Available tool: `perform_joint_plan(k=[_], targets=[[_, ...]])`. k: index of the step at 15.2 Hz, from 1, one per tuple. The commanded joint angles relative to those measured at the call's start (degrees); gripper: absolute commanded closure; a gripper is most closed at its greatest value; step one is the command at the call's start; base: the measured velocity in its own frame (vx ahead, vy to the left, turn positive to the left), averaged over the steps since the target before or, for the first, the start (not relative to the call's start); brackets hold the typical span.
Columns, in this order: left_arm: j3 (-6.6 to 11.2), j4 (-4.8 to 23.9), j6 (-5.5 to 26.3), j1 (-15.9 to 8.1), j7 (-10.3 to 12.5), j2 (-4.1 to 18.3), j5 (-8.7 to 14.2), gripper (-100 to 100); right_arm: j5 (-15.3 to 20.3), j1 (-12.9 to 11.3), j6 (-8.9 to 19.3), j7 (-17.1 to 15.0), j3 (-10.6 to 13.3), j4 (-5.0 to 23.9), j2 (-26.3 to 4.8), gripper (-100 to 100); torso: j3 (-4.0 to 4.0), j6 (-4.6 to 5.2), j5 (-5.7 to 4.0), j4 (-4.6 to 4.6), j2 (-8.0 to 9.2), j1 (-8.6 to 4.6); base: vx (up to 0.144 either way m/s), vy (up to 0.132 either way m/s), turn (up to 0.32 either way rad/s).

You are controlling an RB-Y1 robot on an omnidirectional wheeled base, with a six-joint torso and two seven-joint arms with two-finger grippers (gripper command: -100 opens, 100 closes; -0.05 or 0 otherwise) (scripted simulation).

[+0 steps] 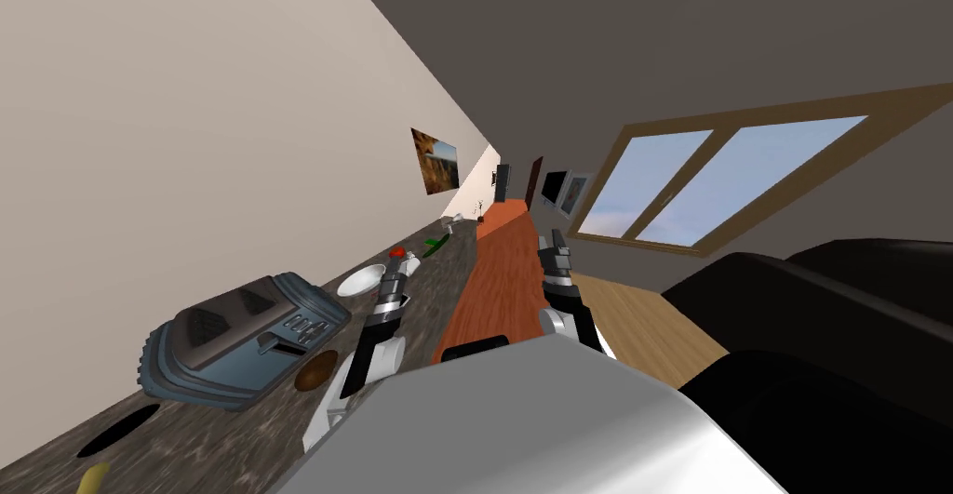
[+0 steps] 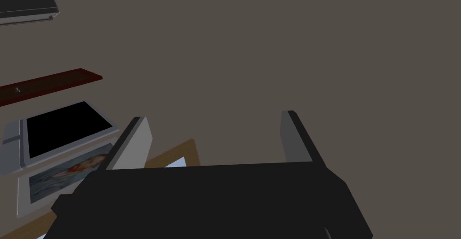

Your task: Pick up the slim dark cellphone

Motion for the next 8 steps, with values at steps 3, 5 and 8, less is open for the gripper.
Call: perform_joint_plan(k=[3, 5, 8], targets=[[0.63, 3.8, -0.5, -1.7, 0.4, 0.8, 0.5, -100, 0.0, 0.0, 0.0, 0.0, 0.0, 0.0, 0.0, 0, -0.03, -0.02, 0.02, -0.01, -0.05, 0.02, 0.041, -0.085, 0.111], [1.08, 6.5, -0.9, -2.9, 0.6, 1.3, 0.9, -100, 0.0, 0.0, 0.0, 0.0, 0.0, 0.0, 0.0, 0, 0.00, -0.03, 0.03, 0.00, 0.00, 0.09, 0.029, -0.090, 0.157], [1.54, 9.4, -1.2, -4.1, 0.9, 1.8, 1.3, -100, 0.0, 0.0, 0.0, 0.0, 0.0, 0.0, 0.0, 0, -0.01, -0.02, 0.00, -0.01, -0.02, -0.07, 0.033, -0.118, 0.149]])
